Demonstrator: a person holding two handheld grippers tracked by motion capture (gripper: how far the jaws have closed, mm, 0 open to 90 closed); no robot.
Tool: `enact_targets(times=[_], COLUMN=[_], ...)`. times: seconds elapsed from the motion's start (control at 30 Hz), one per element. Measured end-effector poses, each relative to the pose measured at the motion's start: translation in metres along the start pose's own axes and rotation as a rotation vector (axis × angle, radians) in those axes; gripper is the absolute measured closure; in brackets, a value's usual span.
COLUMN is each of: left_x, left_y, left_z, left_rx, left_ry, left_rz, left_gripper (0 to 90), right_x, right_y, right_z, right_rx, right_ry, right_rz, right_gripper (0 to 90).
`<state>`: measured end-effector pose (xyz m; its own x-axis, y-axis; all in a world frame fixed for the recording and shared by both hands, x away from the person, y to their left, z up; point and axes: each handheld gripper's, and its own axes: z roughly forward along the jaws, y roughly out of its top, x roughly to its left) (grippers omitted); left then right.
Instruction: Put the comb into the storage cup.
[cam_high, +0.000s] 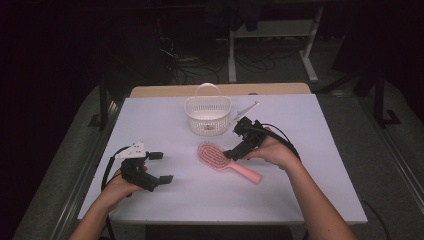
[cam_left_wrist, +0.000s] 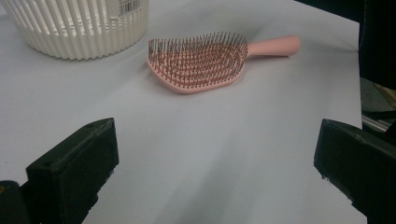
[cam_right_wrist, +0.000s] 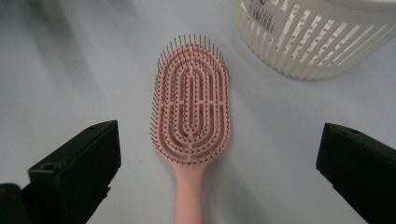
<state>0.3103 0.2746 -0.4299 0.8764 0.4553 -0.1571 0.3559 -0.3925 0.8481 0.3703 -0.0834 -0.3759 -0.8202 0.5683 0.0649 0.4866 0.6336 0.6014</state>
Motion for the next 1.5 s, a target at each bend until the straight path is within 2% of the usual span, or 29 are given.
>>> enact_targets(times=[0.47,0.57,0.73,1.5], left_x=[0.0,-0.001,0.0,0.0], left_y=[0.0,0.0,0.0,0.0], left_z=[0.0,0.001,0.001,0.001], left_rx=[-0.002,0.0,0.0,0.001], left_ry=[0.0,-0.001,-0.001,-0.001], left_rz=[-0.006,-0.005,-0.006,-0.009], left_gripper=[0.0,0.0,0.0,0.0], right_x=[0.004,0.005,0.006,0.01], right_y=[0.0,0.0,0.0,-0.003], right_z=[0.011,0.012,0.018,0.038], right_rx=[0.105,0.112,0.165,0.299], right_ry=[0.011,0.013,0.017,0.01], right_rz=[-0.012,-0.013,-0.02,-0.037], right_gripper=[0.0,0.0,0.0,0.0])
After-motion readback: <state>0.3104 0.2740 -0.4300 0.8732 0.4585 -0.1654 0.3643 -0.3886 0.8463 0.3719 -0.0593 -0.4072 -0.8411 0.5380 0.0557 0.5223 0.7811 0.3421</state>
